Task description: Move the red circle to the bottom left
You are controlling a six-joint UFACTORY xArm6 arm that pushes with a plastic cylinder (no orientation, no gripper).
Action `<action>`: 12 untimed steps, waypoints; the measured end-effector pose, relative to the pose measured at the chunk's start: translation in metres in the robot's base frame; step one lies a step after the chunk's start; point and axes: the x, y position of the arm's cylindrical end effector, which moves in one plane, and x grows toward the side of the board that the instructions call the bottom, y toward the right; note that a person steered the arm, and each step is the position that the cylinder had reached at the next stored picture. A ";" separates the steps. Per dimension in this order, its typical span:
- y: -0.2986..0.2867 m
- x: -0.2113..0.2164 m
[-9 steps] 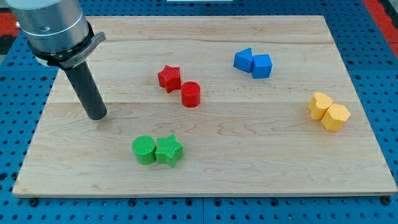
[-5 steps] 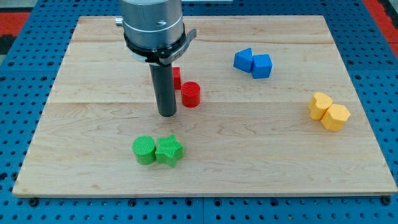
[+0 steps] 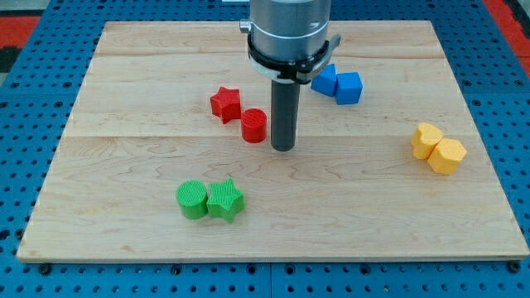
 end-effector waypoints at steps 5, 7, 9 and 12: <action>-0.006 -0.031; -0.096 -0.031; -0.159 -0.030; -0.176 -0.010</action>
